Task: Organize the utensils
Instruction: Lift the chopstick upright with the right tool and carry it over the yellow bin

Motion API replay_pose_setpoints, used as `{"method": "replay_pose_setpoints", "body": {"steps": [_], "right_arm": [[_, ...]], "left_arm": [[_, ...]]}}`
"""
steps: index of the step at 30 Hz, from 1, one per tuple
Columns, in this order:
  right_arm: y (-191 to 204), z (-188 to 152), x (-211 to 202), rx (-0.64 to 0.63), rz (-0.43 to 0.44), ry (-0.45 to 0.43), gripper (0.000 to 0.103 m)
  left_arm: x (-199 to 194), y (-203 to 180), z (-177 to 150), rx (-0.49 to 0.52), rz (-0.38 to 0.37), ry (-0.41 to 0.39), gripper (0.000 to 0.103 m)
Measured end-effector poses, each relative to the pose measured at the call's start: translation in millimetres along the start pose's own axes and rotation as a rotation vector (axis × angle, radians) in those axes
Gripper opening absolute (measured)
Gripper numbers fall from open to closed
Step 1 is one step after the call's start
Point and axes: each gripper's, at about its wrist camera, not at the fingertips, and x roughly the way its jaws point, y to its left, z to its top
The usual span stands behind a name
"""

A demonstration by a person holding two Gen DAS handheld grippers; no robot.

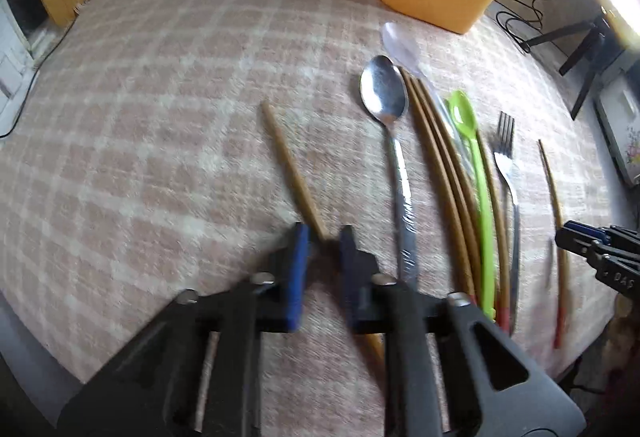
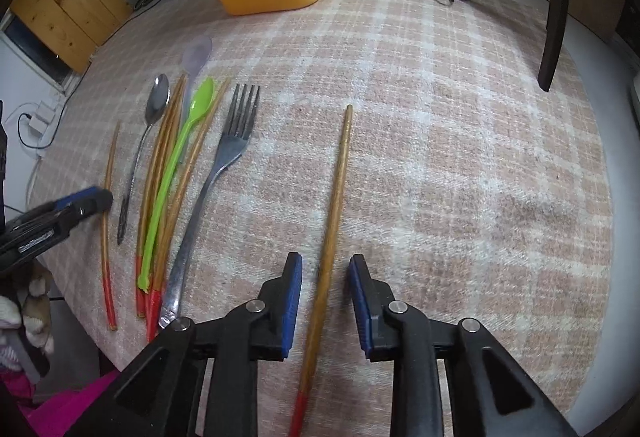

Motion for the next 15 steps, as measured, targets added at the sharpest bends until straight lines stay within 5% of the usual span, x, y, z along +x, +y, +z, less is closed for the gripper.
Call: {"method": "replay_pose_setpoints", "body": {"steps": [3,7,15], "right_arm": [[3.6,4.0,1.9,-0.059,-0.005,0.016,0.024],[8.2,12.8,5.5,-0.126,-0.038,0.02,0.008],[-21.1,18.9,-3.1,0.052,0.16,0.003,0.004]], "left_arm": [[1.4,11.5,4.0,-0.053,-0.042,0.021,0.008],[-0.2,27.9,7.2,-0.15,-0.094,0.045,0.005],[-16.5,42.4,9.0,-0.167,-0.117,0.017,0.004]]}}
